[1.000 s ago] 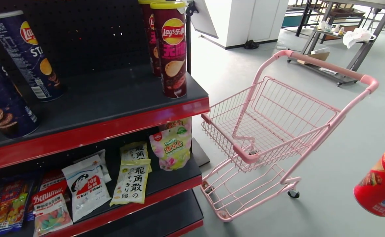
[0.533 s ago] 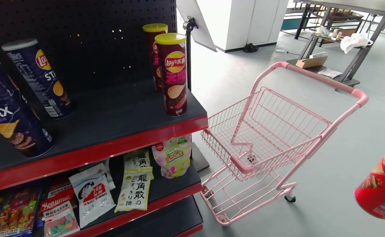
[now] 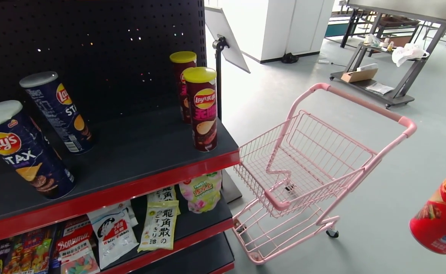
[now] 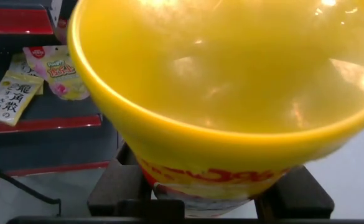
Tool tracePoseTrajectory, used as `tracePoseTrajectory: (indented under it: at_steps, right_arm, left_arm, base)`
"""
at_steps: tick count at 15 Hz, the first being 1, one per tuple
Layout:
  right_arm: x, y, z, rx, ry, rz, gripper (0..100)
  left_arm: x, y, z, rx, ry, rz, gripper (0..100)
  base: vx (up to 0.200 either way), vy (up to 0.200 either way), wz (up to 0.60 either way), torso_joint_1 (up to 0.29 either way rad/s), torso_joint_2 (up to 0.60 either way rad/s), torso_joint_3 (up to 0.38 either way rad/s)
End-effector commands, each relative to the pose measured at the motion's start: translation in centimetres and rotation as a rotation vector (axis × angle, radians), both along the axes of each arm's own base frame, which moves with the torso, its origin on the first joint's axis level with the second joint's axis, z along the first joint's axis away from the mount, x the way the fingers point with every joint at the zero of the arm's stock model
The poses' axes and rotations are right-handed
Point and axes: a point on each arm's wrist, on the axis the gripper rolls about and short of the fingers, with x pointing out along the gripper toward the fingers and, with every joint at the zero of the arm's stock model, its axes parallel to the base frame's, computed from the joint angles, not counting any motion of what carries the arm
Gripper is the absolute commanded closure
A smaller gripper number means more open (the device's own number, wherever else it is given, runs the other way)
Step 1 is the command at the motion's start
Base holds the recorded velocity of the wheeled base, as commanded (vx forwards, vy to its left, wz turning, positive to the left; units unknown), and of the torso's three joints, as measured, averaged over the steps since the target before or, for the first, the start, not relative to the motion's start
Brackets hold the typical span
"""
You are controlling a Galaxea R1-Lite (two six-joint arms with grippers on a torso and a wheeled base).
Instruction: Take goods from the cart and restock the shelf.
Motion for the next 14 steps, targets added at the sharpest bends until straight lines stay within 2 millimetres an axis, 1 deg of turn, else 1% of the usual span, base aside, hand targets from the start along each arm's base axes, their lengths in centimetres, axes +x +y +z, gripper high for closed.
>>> tracePoseTrajectory:
  at_steps: [1, 4, 8, 13, 14]
  right_arm:
    - [0.3, 0.0, 0.0, 0.001, 0.009, 0.003, 100]
    - [0.4, 0.0, -0.2, -0.019, 0.015, 0.004, 100]
    - [0.5, 0.0, -0.4, -0.019, 0.024, 0.005, 100]
    - [0.2, 0.0, -1.3, -0.019, 0.040, 0.011, 100]
    - [0.0, 0.0, -1.4, -0.019, 0.039, 0.011, 100]
  left_arm:
    - [0.0, 0.0, 0.0, 0.000, 0.002, 0.000, 0]
    - [0.0, 0.0, -0.2, 0.001, 0.008, 0.001, 0]
    - [0.1, 0.0, -0.4, 0.002, 0.014, 0.001, 0]
    - [-0.1, 0.0, -0.4, 0.001, 0.005, 0.003, 0]
    - [-0.1, 0.0, -0.4, 0.001, 0.005, 0.004, 0]
  base:
    - [0.000, 0.000, 0.00, 0.159, -0.37, -0.222]
    - [0.000, 0.000, 0.00, 0.033, -0.04, -0.025]
    - [0.000, 0.000, 0.60, 0.004, 0.00, 0.000]
    - [0.000, 0.000, 0.60, 0.006, 0.00, 0.000]
    - [0.000, 0.000, 0.00, 0.000, 0.00, 0.000]
